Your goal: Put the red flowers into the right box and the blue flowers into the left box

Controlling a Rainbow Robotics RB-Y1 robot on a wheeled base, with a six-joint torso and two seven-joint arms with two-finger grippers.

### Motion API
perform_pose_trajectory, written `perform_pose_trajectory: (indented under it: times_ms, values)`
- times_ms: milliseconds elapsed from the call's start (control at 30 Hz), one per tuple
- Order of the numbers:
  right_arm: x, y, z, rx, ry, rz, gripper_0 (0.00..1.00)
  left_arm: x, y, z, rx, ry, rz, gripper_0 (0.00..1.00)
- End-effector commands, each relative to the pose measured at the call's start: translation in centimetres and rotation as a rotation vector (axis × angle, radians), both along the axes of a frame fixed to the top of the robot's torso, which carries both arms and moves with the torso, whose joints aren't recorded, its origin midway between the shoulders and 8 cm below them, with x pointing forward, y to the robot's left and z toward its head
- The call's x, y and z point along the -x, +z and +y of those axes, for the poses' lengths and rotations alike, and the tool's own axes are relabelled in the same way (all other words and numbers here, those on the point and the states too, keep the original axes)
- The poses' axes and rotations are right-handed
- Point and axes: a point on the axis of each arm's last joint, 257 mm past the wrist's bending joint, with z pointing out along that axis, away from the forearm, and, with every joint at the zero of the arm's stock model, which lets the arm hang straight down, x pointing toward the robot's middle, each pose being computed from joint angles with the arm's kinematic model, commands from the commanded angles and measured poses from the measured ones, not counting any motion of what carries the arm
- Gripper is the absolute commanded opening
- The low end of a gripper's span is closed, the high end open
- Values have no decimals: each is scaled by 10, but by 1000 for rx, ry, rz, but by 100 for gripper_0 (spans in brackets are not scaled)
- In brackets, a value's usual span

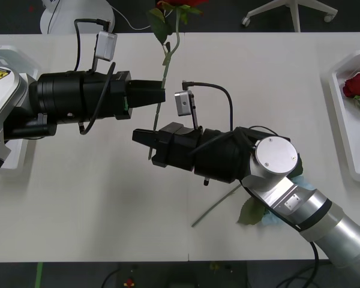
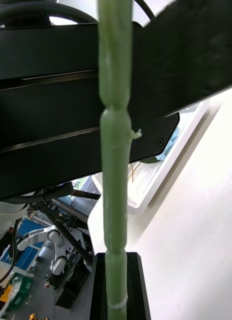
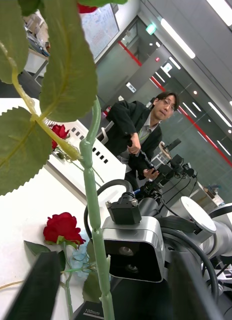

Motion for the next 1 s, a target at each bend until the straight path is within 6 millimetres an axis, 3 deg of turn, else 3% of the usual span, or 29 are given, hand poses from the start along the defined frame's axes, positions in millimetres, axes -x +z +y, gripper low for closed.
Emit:
perform_pose_trajectory:
  times_ms: [33,300,500,567,733,833,1000]
  values:
    - [6,22,17,-37,33,-1,0,7,30,-16,28,-39,-85,100]
    - [0,14,4,-13,19,14,0,7,30,-16,28,-39,-85,100]
    - [-18,1,-27,68,-10,54,0,7,30,-16,28,-39,-85,100]
    - [-28,-4,-43,112,-32,68,0,6,22,-16,40,-26,-55,100]
    - [-65,-23,-108,302,-135,155,0,2,39,-8,59,7,-84,100]
    - [-84,-26,-154,410,-207,209,0,-5,51,4,65,45,-93,100]
    - [-112,-15,-260,598,-383,282,0,-16,63,36,51,94,-81,100]
